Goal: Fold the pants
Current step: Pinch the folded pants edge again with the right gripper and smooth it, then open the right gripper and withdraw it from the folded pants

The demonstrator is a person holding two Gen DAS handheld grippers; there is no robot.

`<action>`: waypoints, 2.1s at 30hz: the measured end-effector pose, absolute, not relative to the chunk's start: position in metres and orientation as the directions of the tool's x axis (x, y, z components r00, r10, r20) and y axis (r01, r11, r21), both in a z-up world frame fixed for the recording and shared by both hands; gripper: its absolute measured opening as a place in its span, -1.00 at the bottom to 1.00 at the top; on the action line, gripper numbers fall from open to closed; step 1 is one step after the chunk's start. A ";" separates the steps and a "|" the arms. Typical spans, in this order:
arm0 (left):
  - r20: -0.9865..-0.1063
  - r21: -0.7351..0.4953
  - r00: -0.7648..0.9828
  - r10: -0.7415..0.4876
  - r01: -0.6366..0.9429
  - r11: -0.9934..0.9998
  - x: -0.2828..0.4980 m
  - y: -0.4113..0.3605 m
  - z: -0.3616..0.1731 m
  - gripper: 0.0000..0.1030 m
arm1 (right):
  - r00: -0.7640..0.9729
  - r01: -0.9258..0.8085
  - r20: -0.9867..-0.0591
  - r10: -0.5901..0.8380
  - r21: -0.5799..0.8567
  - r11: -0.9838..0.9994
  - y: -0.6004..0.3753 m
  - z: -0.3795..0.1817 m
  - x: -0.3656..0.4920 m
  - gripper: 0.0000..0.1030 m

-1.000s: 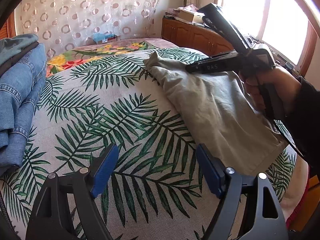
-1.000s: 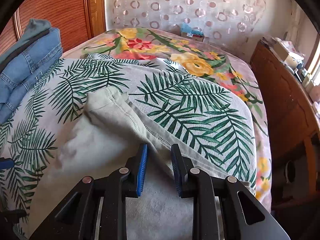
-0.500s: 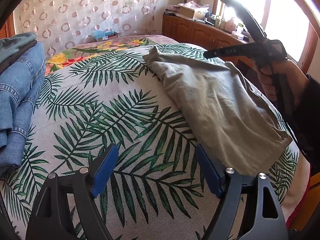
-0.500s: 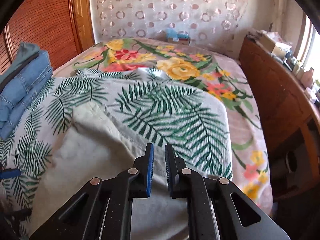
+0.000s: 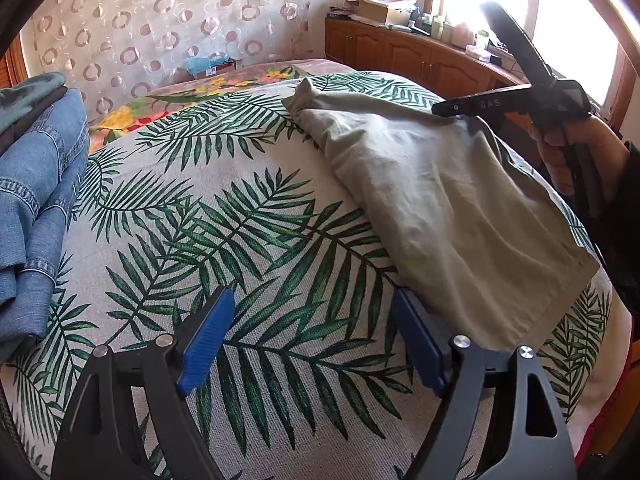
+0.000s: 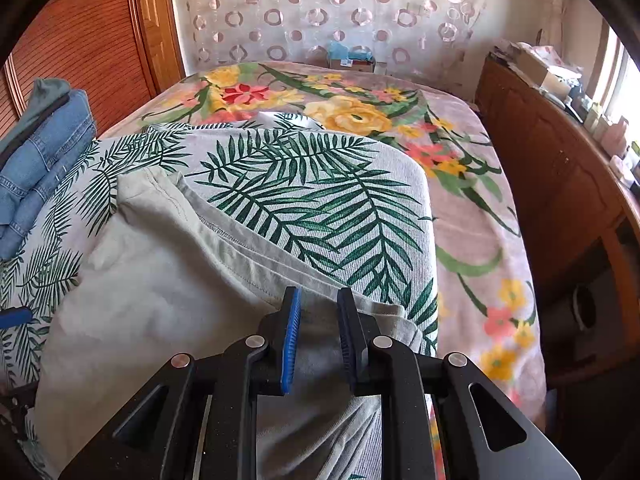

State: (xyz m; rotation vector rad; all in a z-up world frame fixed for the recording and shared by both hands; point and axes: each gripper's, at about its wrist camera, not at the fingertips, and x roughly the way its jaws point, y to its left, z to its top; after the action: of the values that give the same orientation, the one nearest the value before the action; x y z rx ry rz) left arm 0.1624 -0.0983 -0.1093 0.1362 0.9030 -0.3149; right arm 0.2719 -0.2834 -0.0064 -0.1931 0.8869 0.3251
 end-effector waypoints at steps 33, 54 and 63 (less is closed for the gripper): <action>-0.789 -0.015 0.577 -0.211 0.325 0.946 0.163 -0.098 -0.110 0.59 | 0.660 -0.293 -0.725 0.197 -0.008 0.956 -0.319 0.014 0.152 -0.42; -0.789 -0.016 0.577 -0.211 0.325 0.946 0.162 -0.099 -0.110 0.59 | 0.613 -0.336 -0.761 0.213 -0.006 0.942 -0.318 0.006 0.090 -0.94; -0.789 -0.015 0.577 -0.211 0.325 0.946 0.163 -0.099 -0.110 0.59 | 0.641 -0.302 -0.740 0.205 0.002 0.953 -0.327 0.011 0.070 -0.94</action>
State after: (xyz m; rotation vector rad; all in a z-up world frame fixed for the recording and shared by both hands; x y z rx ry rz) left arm 0.1625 -0.0986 -0.1096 0.1364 0.9029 -0.3145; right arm 0.0696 -0.3275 0.0106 -0.1255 0.8270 0.2895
